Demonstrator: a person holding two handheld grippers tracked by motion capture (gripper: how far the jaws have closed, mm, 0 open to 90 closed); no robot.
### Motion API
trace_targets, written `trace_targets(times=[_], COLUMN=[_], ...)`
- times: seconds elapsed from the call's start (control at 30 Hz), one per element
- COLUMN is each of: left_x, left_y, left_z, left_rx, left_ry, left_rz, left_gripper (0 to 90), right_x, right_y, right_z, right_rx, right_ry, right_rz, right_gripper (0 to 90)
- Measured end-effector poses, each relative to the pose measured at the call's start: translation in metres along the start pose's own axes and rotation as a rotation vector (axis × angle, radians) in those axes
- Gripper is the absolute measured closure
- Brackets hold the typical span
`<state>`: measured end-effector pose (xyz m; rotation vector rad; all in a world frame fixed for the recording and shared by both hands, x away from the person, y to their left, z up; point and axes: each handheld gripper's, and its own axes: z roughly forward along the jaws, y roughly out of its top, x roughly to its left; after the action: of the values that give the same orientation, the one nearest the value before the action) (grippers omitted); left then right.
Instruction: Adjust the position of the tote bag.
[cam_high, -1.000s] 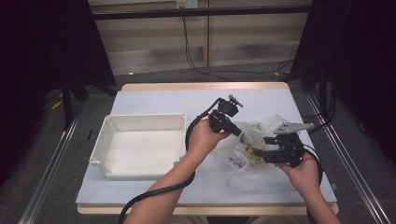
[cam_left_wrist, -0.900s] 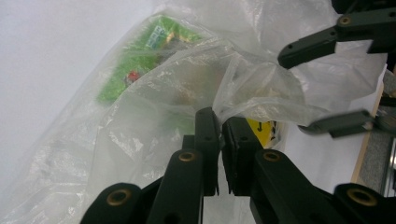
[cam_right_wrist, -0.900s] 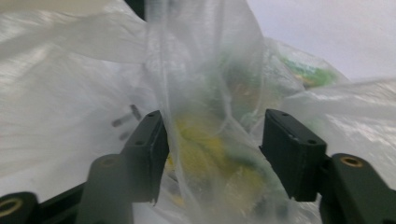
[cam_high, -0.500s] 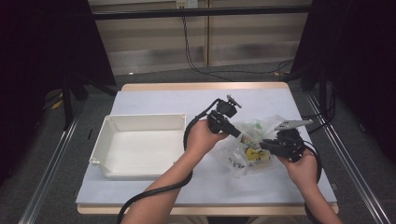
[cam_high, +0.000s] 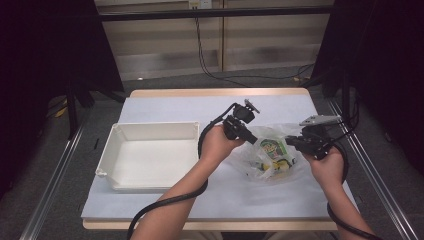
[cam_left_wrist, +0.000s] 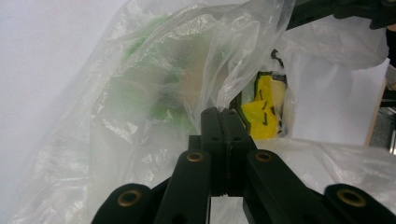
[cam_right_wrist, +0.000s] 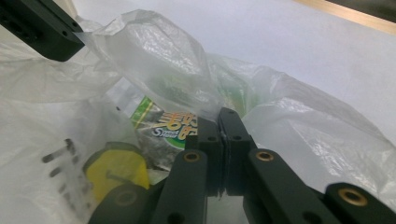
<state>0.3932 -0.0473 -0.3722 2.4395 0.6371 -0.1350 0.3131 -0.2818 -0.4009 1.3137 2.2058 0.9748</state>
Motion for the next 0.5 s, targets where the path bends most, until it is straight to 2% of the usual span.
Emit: trace_targets(times=[0.13,0.17,0.2,0.3,0.4,0.47,0.5], left_x=[0.007,0.007,0.007,0.008,0.009,0.01,0.01], left_y=[0.004,0.004,0.004,0.002,0.001,-0.001,-0.001], left_z=[0.007,0.008,0.008,0.007,0.005,0.002,0.002], left_rx=[0.018,0.018,0.018,0.013,0.008,0.001,0.001], left_ry=[0.022,0.026,0.024,0.024,0.019,0.02,0.02], left_rz=[-0.017,-0.016,-0.016,-0.014,-0.022,-0.03,-0.03], left_gripper=[90.0,90.0,90.0,90.0,90.0,90.0,90.0], right_x=[-0.006,-0.008,-0.008,-0.009,-0.009,-0.007,-0.007], right_y=[0.001,0.001,0.001,-0.002,-0.007,-0.014,-0.014], right_z=[0.009,0.011,0.012,0.012,0.009,0.002,0.002], right_rx=[0.015,0.008,0.006,-0.009,-0.02,-0.024,-0.024], right_ry=[-0.032,-0.036,-0.036,-0.046,-0.04,-0.036,-0.036], right_rz=[-0.002,-0.001,0.02,0.014,0.02,0.03,0.03], right_gripper=[84.2,80.2,76.8,62.7,58.1,49.0,49.0])
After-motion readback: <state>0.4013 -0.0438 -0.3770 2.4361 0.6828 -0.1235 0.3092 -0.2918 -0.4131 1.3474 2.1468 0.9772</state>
